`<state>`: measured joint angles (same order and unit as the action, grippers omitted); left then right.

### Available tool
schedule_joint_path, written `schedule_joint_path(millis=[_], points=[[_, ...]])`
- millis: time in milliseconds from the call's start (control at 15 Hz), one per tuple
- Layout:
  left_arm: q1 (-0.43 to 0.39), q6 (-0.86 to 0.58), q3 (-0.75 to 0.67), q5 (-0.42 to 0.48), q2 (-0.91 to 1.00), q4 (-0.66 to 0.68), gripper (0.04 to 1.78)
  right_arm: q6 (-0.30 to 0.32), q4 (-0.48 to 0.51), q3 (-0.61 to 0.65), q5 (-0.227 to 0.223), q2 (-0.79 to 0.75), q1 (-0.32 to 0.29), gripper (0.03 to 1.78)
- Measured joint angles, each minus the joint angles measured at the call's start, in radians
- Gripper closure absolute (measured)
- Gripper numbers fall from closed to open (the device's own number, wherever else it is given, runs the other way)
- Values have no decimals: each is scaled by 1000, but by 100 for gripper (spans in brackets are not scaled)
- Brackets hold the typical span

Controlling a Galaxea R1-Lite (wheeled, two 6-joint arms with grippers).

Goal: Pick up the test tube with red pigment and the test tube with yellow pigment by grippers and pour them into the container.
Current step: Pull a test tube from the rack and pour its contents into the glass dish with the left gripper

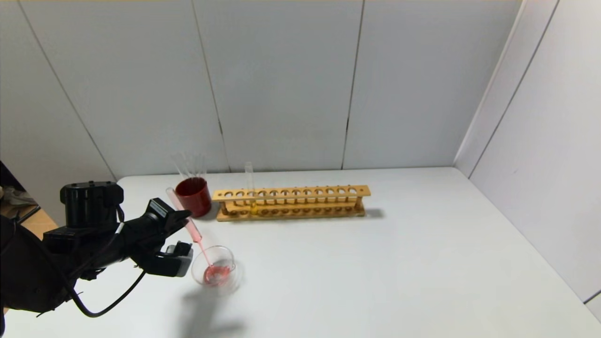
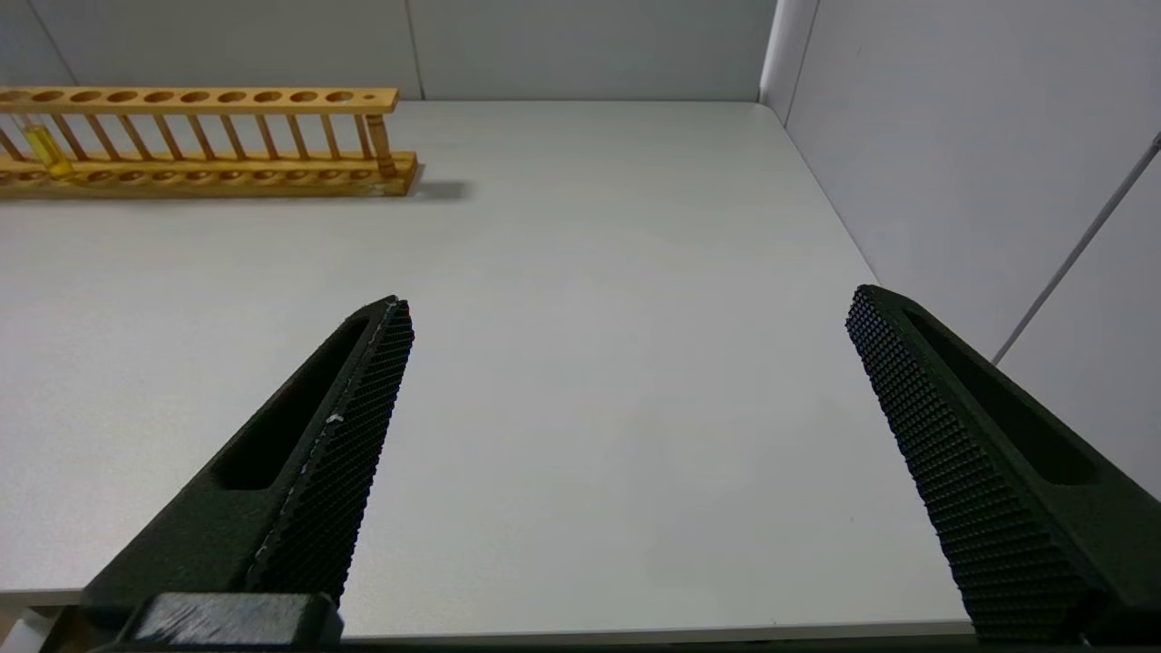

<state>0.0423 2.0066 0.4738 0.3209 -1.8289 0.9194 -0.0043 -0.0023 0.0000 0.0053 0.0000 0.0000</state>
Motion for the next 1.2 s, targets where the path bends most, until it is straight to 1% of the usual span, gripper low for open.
schedule_joint_path(millis=[267,600,1200], points=[[1,32,1,-2,0,3,151,0,0,0,0,0,0,6],[4,147,-7,-4,35,7,151,0,0,0,0,0,0,6],[42,151,-28,-26,60,8,151,0,0,0,0,0,0,6]])
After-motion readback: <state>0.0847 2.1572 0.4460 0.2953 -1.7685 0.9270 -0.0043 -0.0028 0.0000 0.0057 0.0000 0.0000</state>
